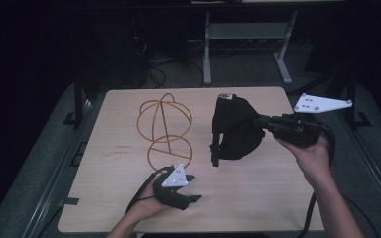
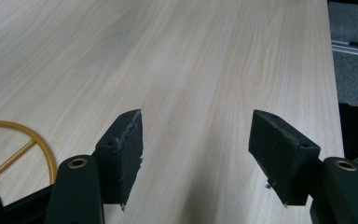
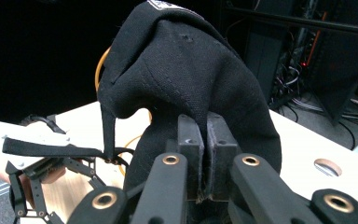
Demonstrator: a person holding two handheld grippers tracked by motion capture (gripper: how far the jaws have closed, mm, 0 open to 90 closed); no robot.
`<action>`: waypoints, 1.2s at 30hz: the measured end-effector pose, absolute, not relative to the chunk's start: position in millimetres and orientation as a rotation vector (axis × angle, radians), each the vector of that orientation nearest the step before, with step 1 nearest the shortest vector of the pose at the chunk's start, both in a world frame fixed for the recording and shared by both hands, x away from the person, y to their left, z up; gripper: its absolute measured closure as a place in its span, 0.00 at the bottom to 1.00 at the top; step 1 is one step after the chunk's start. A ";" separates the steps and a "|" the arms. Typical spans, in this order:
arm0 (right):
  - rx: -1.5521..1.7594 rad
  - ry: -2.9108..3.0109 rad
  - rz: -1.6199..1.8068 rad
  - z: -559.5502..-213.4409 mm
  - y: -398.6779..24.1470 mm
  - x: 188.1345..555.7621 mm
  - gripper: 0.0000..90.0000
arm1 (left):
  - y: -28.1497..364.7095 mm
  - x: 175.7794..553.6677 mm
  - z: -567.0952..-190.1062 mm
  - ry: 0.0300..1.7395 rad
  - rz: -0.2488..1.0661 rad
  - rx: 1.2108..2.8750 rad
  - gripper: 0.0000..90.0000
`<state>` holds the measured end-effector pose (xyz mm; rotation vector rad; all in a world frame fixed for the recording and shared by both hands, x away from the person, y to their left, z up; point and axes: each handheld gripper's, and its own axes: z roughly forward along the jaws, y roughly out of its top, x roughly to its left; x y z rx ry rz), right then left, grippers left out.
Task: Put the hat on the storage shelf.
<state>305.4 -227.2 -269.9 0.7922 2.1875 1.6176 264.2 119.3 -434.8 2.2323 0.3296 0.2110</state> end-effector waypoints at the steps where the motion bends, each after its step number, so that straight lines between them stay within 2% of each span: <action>1: 0.790 2.192 1.618 -268.0 -225.1 306.4 0.96 | 119.6 264.1 -434.5 0.331 0.215 2.230 0.39; 23: 0.673 2.233 1.622 -238.2 -180.5 325.8 0.96 | 123.0 266.6 -435.1 0.338 0.225 2.222 0.39; 36: 0.589 2.247 1.644 -204.9 -144.7 338.5 0.96 | 124.6 267.6 -435.4 0.343 0.222 2.233 0.39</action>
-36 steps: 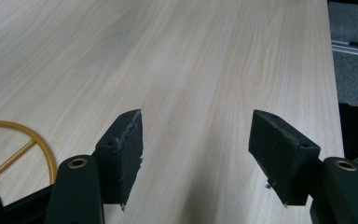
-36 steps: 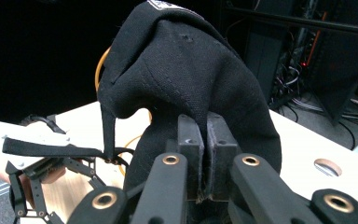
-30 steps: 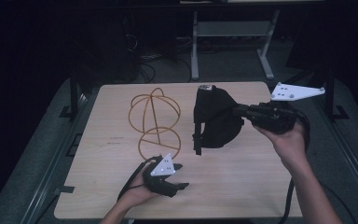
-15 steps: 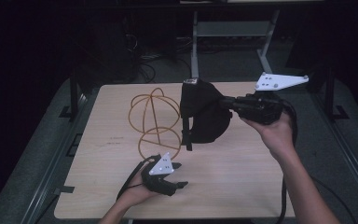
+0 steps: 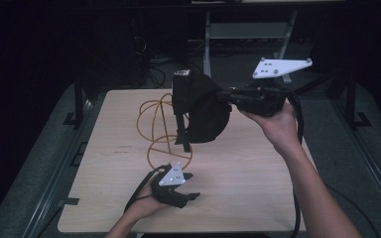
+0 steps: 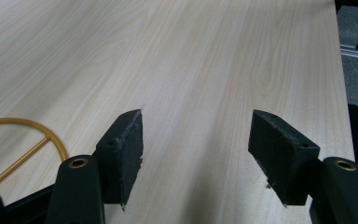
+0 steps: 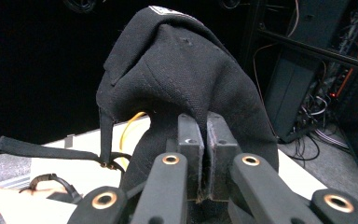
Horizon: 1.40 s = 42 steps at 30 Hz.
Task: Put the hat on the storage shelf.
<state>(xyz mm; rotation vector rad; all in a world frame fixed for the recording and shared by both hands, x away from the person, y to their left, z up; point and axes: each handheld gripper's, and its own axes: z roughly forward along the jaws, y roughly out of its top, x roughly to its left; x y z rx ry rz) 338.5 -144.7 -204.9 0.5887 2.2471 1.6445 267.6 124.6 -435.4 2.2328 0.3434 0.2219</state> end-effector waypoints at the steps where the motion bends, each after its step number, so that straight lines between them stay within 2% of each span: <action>1: 0.583 2.251 1.643 -203.1 -141.2 340.0 0.96 | 124.6 267.6 -435.6 0.341 0.222 2.232 0.39; 24: 0.507 2.376 1.614 -184.9 -65.9 384.0 0.96 | 128.2 271.4 -436.0 0.365 0.216 2.209 0.40; 42: 0.522 2.431 1.618 -196.8 -19.4 410.5 0.95 | 127.7 270.2 -438.9 0.345 0.203 2.224 0.40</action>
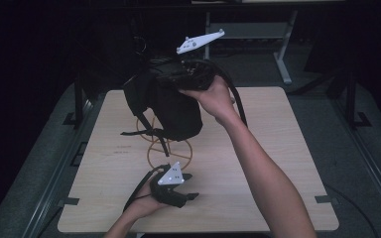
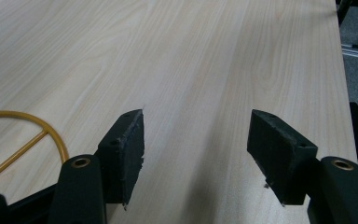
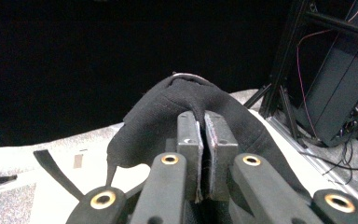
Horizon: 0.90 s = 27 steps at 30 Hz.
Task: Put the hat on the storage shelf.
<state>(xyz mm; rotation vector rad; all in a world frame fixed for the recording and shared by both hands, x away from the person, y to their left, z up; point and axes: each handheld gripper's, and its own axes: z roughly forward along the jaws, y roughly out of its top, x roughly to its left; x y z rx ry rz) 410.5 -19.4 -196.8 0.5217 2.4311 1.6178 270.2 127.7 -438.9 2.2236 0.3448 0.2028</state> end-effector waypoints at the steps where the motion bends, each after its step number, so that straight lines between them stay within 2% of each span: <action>1: 0.522 2.440 1.617 -198.4 -16.9 412.0 0.95 | 127.9 270.1 -438.4 0.343 0.202 2.223 0.40; 10: 0.551 2.517 1.570 -219.0 8.4 424.2 0.92 | 126.9 270.1 -438.0 0.323 0.206 2.234 0.40; 11: 0.542 2.538 1.557 -222.1 12.1 424.5 0.90 | 126.8 269.8 -438.0 0.319 0.209 2.234 0.40; 13: 0.547 2.562 1.550 -226.3 17.5 424.3 0.74 | 127.1 269.5 -437.9 0.317 0.207 2.235 0.40; 16: 0.540 2.572 1.523 -229.0 19.5 422.5 0.65 | 127.2 269.5 -438.1 0.318 0.206 2.235 0.40; 20: 0.577 2.565 1.509 -232.8 12.4 421.3 0.57 | 126.9 268.2 -438.3 0.319 0.207 2.233 0.40; 27: 0.616 2.546 1.532 -236.2 -3.2 421.2 0.50 | 127.5 267.3 -438.3 0.323 0.213 2.238 0.40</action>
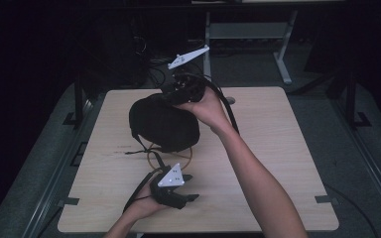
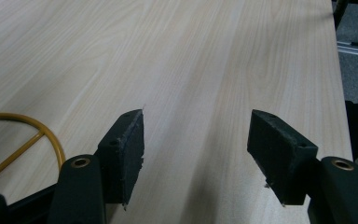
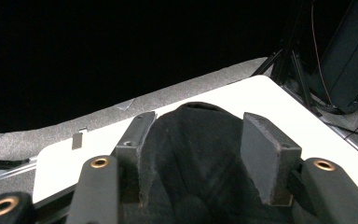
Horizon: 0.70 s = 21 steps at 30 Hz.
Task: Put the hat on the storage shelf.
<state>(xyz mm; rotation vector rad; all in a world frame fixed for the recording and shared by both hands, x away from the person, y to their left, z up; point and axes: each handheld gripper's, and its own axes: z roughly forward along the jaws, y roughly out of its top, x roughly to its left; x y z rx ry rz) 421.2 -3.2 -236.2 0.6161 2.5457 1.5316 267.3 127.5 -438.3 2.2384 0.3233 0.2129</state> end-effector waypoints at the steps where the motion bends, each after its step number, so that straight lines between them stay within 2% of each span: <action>1: 0.617 2.540 1.533 -236.4 -5.3 421.3 0.49 | 127.6 267.5 -438.5 0.325 0.212 2.237 0.40; 8: 0.642 2.537 1.548 -237.2 -20.3 420.7 0.42 | 127.9 267.4 -439.5 0.324 0.228 2.237 0.39; 21: 0.666 2.506 1.562 -237.5 -49.3 412.9 0.39 | 124.1 265.3 -443.1 0.324 0.220 2.245 0.39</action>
